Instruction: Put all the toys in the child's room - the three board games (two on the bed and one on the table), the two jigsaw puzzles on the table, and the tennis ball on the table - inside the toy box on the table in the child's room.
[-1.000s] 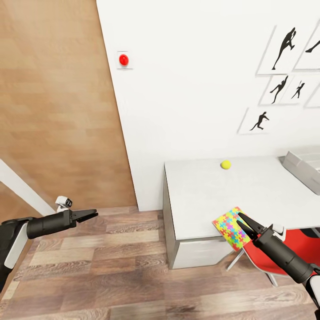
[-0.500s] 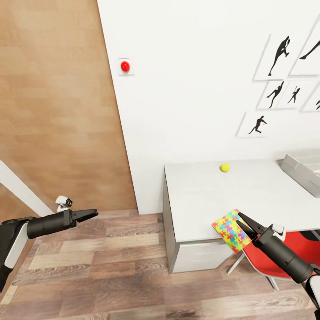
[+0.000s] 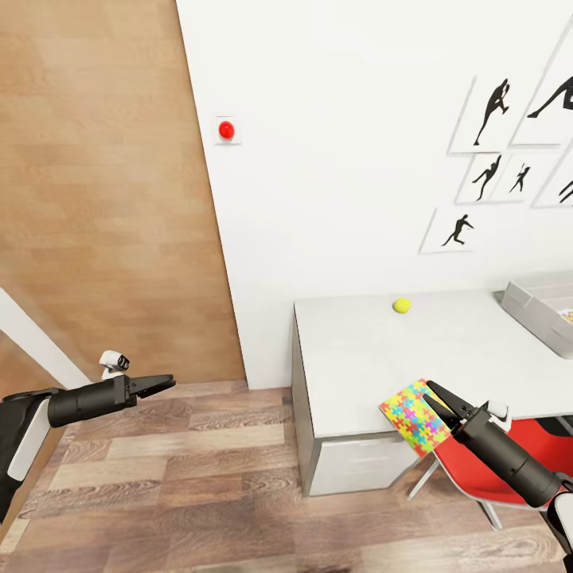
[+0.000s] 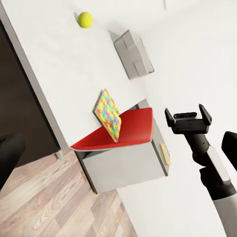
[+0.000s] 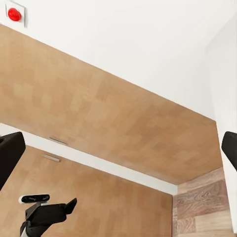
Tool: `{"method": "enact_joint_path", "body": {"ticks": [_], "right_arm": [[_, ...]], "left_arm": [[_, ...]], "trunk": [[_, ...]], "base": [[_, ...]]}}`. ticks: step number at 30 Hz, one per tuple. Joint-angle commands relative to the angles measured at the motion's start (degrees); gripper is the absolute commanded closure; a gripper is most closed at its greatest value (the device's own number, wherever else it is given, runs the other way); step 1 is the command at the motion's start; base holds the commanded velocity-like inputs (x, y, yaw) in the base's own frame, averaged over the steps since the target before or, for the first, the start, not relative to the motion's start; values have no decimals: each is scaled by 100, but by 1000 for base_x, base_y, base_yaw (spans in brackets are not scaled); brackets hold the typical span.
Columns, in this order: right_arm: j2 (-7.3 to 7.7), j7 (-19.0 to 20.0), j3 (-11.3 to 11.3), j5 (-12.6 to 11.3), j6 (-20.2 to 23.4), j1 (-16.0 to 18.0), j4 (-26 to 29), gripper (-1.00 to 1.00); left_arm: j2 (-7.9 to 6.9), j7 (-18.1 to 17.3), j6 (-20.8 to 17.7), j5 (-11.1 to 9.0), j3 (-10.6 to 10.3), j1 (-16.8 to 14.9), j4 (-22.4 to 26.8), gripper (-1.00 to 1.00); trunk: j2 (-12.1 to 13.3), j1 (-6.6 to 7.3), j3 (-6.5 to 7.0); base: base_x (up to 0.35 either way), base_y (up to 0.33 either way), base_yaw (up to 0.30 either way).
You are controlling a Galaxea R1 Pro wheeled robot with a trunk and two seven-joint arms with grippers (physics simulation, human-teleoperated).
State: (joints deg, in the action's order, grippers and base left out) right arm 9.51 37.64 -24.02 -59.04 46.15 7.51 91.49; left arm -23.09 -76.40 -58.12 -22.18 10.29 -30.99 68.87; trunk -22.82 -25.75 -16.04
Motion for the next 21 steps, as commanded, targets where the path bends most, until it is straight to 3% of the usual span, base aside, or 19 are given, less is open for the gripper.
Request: {"method": "enact_joint_path", "body": {"ticks": [1, 21], "right_arm": [[1, 6, -8, -11, 34, 5, 1, -100], [-1, 14, -7, -15, 34, 5, 1, -100]], "left_arm": [[-2, -6, -50, -14, -1, -4, 1, -100], [5, 11, -59, -7, -1, -4, -5, -100]], "trunk": [[-10, -3, 0], [-10, -3, 189]], "base": [[0, 0, 0], [0, 0, 0]]}}
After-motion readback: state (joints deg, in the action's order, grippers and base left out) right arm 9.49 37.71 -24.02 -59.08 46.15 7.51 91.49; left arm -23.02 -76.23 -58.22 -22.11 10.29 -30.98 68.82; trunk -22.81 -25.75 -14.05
